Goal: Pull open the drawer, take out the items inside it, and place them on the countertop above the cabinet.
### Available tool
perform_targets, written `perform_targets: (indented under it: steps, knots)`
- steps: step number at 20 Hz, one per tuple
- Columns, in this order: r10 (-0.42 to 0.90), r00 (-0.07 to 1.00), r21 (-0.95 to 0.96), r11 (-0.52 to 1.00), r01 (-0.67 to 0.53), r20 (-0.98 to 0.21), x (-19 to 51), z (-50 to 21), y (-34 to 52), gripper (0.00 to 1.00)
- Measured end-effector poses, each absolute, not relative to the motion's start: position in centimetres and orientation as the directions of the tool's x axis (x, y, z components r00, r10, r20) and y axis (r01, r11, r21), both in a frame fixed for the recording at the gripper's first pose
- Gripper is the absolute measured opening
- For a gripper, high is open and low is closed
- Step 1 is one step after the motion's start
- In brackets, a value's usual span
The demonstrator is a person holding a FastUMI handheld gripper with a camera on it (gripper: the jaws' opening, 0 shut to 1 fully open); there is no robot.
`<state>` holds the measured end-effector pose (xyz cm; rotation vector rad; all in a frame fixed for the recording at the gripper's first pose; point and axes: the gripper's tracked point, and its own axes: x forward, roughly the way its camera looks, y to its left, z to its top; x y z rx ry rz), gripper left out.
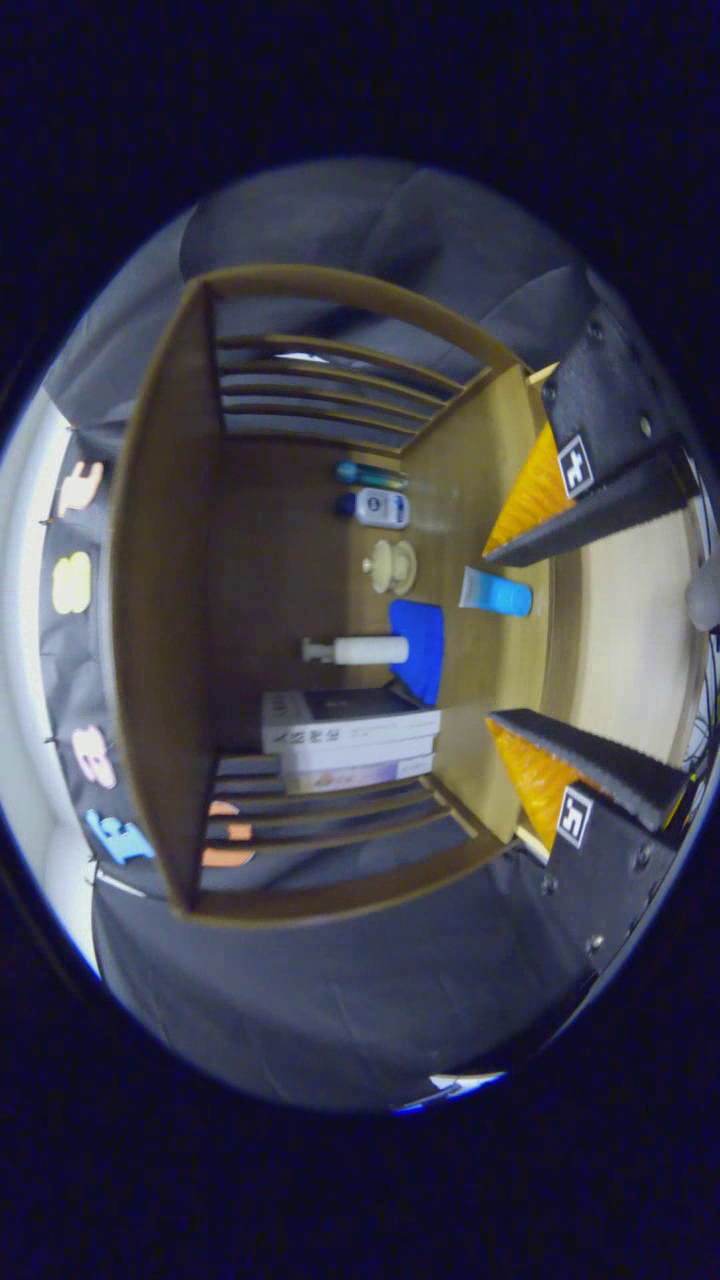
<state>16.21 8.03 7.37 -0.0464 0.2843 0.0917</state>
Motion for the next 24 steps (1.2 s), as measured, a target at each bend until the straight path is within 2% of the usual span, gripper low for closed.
perform_targets:
  steps: [1,5,12,17,24]
  knots:
    - [0.090,0.965,-0.023,0.995,-0.098,-0.247,14.7,7.7,8.2,1.00]
    - [0.142,0.984,-0.015,0.989,-0.144,-0.108,9.5,8.8,9.0,1.00]
    - [0.045,0.999,-0.027,0.999,-0.045,0.004,3.5,5.9,5.6,1.00]
    - [-0.005,0.997,-0.045,0.999,0.001,-0.082,2.6,-2.0,3.1,1.00]
    - [-0.007,0.976,-0.034,0.999,0.000,-0.218,2.6,-10.7,3.1,1.00]
